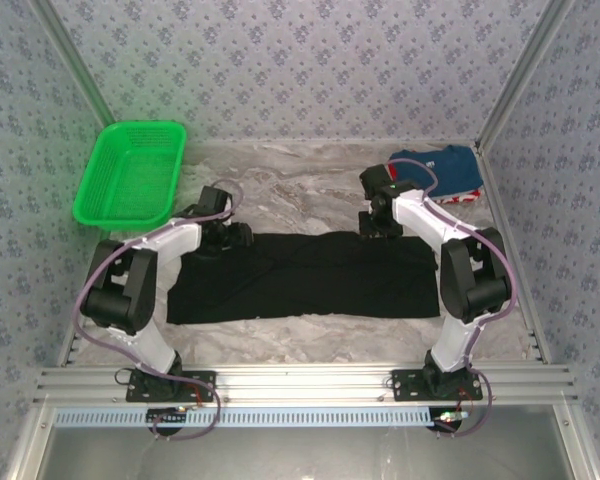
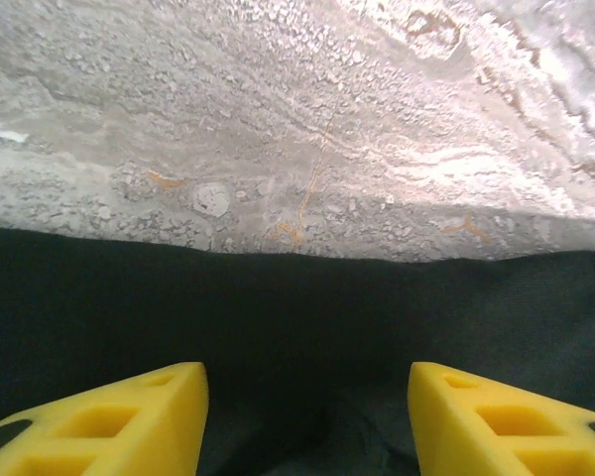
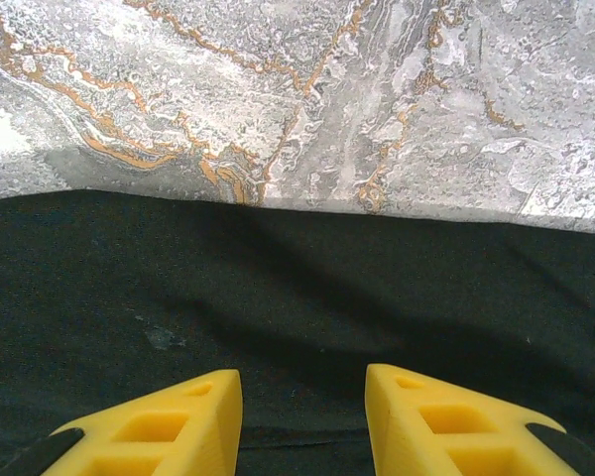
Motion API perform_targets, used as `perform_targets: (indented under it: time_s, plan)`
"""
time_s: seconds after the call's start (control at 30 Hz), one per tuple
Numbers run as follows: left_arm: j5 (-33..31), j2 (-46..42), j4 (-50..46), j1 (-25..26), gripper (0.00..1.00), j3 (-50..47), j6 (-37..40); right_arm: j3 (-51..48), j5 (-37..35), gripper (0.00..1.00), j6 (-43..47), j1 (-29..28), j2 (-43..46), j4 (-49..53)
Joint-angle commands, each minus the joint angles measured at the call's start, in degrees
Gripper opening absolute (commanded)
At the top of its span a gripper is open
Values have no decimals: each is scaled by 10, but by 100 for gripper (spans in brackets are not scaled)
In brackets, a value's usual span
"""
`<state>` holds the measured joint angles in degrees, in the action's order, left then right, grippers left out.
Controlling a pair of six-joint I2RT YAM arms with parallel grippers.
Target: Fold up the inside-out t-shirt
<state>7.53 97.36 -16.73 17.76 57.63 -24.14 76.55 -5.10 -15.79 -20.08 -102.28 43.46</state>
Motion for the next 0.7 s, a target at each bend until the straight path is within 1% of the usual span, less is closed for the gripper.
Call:
perform_targets:
  time_s: [0.0, 0.17, 0.27, 0.4, 0.43, 0.47, 0.57, 0.6, 0.67]
  plan:
    - [-15, -1, -18, 7, 46, 17, 14, -3, 3, 40, 9, -2, 9, 12]
    - [-5, -32, -19, 18, 26, -2, 5, -5, 3, 40, 9, -1, 11, 10]
    - [0, -47, -26, 23, 17, -11, 0, -5, 5, 40, 9, -1, 10, 10]
    - [13, -65, -35, 26, 8, -19, -2, -6, 3, 40, 9, -1, 12, 10]
    - [12, -71, -36, 28, 7, -22, -2, -7, 3, 40, 9, -1, 13, 10]
    - [6, -76, -33, 30, 9, -26, -2, -9, 3, 40, 9, -1, 14, 9]
    - [-13, -77, -33, 30, 17, -29, 3, -11, 6, 40, 8, -1, 15, 6]
    - [-15, -73, -33, 31, 21, -28, 5, -12, 5, 40, 8, -1, 15, 6]
    - [-31, -60, -33, 32, 34, -24, 8, -14, 6, 40, 8, -2, 16, 6]
